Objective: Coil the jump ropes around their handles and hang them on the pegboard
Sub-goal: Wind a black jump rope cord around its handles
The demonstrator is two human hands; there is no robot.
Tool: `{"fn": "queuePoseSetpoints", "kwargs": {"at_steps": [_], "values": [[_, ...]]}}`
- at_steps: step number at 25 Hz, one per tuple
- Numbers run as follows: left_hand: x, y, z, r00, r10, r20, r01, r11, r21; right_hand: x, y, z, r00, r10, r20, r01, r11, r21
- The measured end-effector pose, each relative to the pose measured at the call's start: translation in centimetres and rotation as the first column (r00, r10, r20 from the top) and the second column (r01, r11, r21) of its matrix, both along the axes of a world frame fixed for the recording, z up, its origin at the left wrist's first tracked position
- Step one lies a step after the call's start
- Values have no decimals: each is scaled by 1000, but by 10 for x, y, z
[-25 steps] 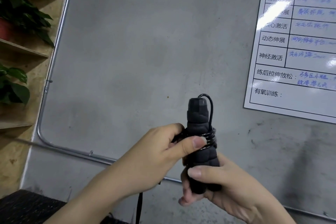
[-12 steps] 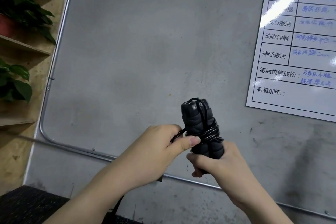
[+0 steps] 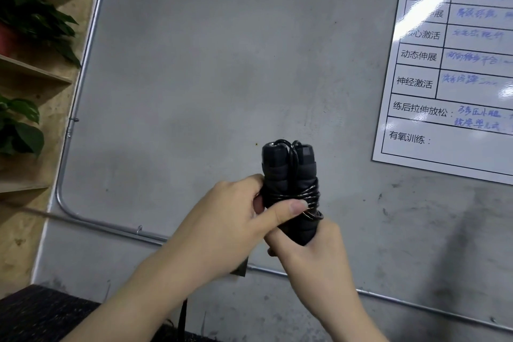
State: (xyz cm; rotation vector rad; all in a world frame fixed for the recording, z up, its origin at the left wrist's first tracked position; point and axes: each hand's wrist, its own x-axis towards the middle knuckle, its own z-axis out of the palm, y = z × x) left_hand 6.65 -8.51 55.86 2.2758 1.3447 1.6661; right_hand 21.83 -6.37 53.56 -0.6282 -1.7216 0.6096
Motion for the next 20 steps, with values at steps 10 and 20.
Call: {"fn": "queuePoseSetpoints", "kwargs": {"at_steps": [10, 20], "values": [[-33, -13, 16, 978, -197, -72, 176, 956, -234, 10, -17, 14, 741, 670, 29, -632, 712, -305], [-31, -23, 20, 990, 81, -114, -93, 991, -98, 14, -8, 23, 942, 235, 241, -199, 966, -164]]}}
